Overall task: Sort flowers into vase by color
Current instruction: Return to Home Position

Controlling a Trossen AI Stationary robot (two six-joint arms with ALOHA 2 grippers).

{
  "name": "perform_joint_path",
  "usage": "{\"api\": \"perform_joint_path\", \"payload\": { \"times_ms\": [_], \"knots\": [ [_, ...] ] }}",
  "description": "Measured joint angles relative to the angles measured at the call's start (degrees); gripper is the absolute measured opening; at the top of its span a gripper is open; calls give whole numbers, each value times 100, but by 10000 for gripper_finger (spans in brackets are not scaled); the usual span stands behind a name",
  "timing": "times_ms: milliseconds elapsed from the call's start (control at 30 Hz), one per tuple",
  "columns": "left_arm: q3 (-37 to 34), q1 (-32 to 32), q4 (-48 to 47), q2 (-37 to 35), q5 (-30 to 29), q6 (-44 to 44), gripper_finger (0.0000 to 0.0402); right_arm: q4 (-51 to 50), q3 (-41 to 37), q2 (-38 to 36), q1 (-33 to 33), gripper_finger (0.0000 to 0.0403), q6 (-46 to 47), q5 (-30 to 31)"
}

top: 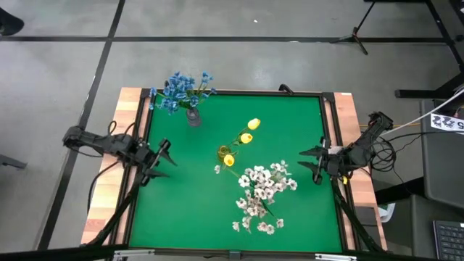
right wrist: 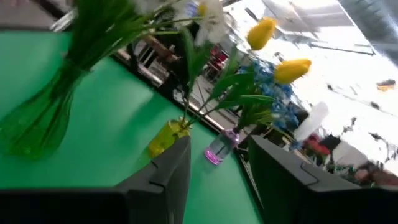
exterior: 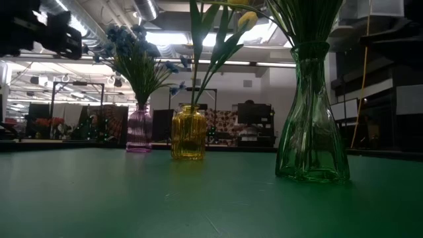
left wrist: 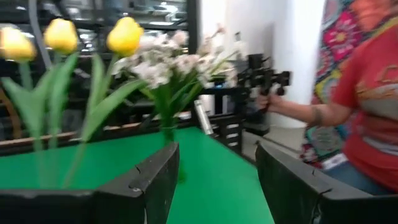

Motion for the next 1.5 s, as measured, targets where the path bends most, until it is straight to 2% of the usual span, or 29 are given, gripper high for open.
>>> {"api": "perform_joint_path", "payload": {
  "times_ms": [133,200,367,500,667,867,967,1067,1167,1500],
  "knots": [
    [2,399,-135,0,20,128,210,-90,-2,1,0,161,-160,-495],
    [2,584,-114,0,249,126,210,-80,-2,2,0,161,-93,-889],
    [2,1038,-173,0,1251,168,210,-68,-4,2,0,161,-274,-2534],
    [2,1390,-227,0,1642,124,210,127,-7,0,-130,161,-340,-2615],
    [2,1794,-203,0,2109,64,210,-33,-7,2,-1016,161,-378,-2735],
    [2,2108,-195,0,2285,18,210,-163,-9,2,-2588,161,-71,-4290],
    [2,2215,-194,0,2499,-28,210,-312,-11,3,-3211,161,319,-4491],
    [2,2300,-192,0,2785,-36,210,-294,-11,4,-3667,161,347,-4697],
    [2,2360,-192,0,2830,-26,210,-406,-11,4,-3979,161,343,-4821],
    [2,2460,-192,0,2820,130,210,-436,-11,7,-4240,161,169,-4725]
  ]
}}
